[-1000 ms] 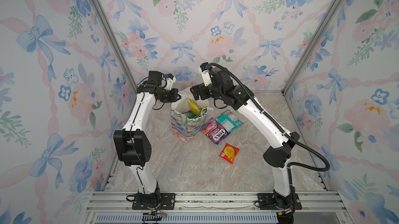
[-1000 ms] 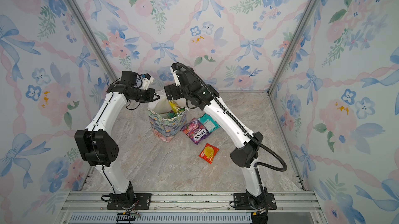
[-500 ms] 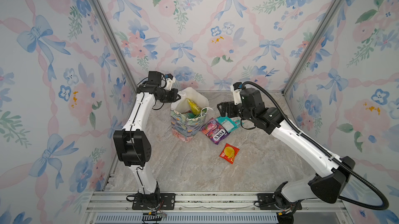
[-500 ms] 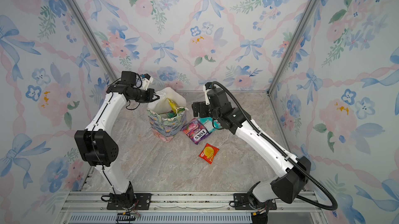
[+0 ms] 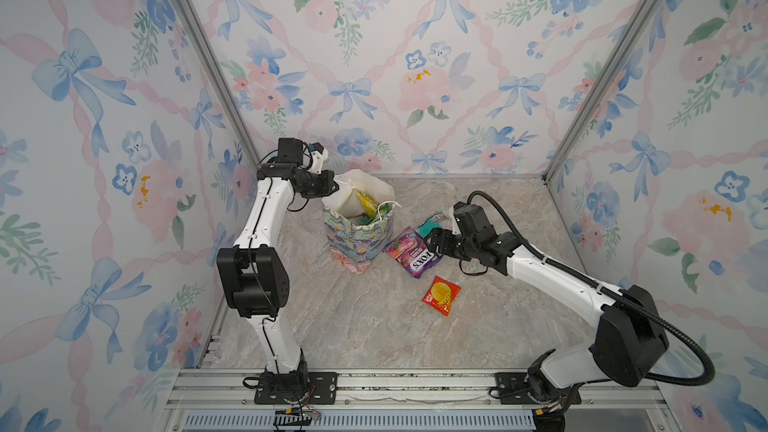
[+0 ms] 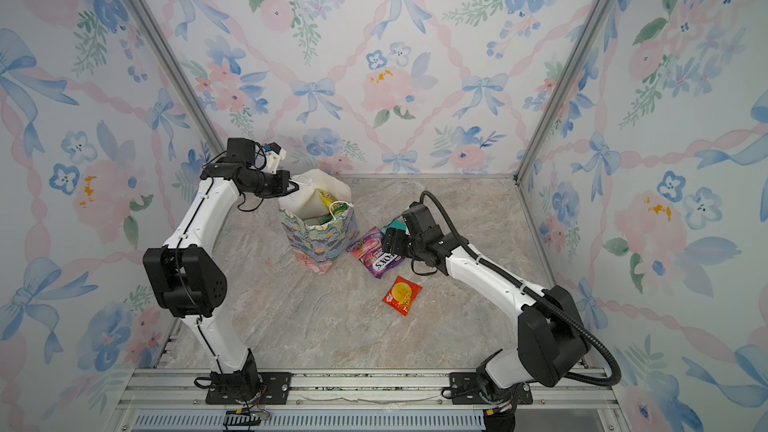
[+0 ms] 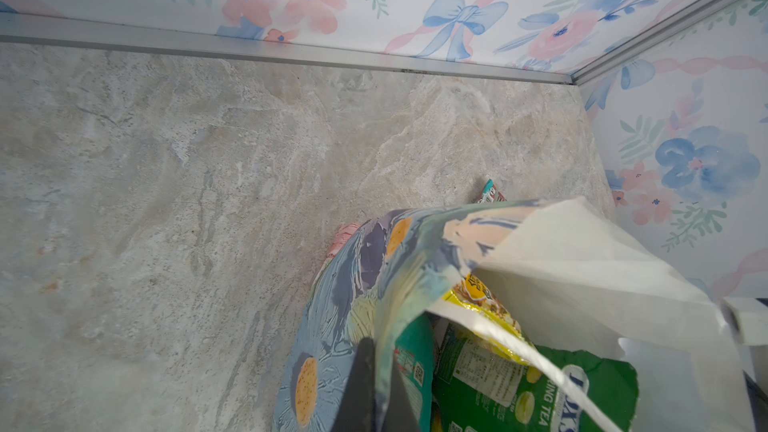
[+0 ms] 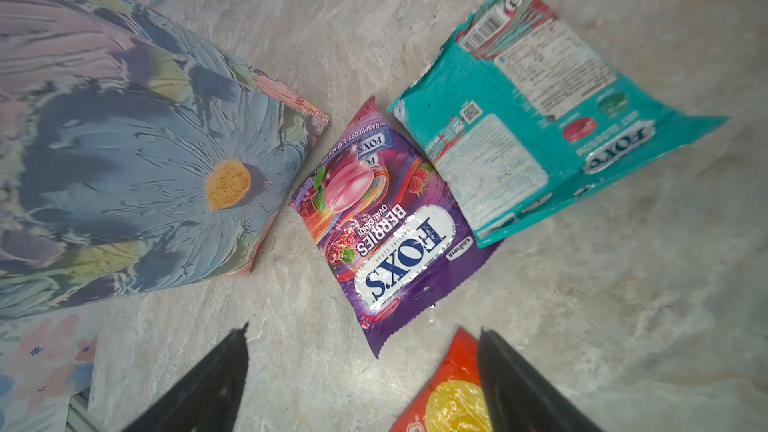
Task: Place the snacks into the paper bag
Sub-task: 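Lower the right gripper onto the purple Fox's berries packet and grasp it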
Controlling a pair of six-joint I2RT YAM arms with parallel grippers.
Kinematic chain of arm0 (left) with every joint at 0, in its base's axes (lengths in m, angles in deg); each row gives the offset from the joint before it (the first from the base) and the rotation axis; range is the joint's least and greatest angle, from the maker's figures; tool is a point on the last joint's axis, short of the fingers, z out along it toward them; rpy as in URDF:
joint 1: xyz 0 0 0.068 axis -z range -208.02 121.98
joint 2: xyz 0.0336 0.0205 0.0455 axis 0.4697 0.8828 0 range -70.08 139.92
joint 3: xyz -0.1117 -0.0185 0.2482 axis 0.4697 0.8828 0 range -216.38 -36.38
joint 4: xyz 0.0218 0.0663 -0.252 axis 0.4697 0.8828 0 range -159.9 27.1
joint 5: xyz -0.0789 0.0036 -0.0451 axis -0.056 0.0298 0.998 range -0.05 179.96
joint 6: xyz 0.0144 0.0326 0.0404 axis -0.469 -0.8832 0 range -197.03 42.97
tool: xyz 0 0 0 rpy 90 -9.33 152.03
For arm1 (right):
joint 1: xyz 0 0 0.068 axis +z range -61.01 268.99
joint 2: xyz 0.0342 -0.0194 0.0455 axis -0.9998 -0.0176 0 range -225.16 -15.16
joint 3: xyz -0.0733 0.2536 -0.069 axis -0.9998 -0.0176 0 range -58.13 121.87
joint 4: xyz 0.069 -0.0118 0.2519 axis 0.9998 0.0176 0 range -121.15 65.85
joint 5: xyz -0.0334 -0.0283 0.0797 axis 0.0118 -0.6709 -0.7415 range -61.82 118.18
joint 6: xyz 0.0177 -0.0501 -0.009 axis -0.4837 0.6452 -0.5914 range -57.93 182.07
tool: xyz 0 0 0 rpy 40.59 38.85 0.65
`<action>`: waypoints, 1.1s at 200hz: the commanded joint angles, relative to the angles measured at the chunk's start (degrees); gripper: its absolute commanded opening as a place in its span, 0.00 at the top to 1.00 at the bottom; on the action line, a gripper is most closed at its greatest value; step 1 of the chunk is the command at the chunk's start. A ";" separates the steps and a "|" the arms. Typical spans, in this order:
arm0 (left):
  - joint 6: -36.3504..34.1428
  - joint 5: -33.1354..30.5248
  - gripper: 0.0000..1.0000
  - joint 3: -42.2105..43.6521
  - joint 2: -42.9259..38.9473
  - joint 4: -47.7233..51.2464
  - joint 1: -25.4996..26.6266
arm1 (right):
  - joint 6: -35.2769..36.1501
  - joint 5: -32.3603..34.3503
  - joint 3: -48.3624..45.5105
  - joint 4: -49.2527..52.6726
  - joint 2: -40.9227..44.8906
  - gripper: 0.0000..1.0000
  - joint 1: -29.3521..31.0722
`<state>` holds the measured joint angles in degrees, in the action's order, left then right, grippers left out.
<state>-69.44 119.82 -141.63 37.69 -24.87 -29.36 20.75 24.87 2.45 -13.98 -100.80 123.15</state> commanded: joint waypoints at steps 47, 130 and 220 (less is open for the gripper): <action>0.43 0.42 1.00 0.75 2.10 1.79 -0.82 | -12.56 -4.49 -7.10 -12.71 -5.28 0.20 -0.31; 0.67 1.85 1.00 0.44 1.69 1.79 -0.70 | -19.21 -5.60 -9.76 -18.17 -11.50 0.24 0.08; 0.78 2.64 1.00 0.40 1.84 1.72 -0.55 | -23.03 -5.73 -9.76 -24.94 -16.99 0.30 -0.06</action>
<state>-69.22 122.03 -141.63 38.30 -25.22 -29.93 -0.39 18.71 -6.84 -36.90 -115.99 123.17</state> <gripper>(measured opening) 0.048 0.709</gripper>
